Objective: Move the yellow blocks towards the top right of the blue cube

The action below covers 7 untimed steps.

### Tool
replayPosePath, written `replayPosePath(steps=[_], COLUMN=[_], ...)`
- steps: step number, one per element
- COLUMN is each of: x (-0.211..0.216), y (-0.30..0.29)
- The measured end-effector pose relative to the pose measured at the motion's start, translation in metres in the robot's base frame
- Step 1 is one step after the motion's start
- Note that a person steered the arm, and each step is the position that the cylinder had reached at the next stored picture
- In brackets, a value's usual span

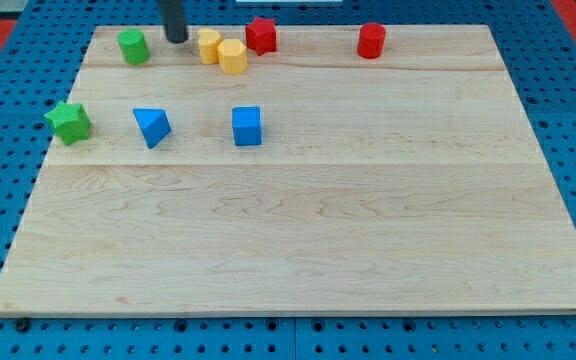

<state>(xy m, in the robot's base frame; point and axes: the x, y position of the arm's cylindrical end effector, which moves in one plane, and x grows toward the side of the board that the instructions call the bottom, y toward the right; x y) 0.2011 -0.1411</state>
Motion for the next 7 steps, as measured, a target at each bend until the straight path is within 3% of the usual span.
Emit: replayPosePath(steps=[2, 4, 5, 6, 7], x=[0.08, 0.061, 0.06, 0.114, 0.104], y=[0.133, 0.074, 0.01, 0.001, 0.051])
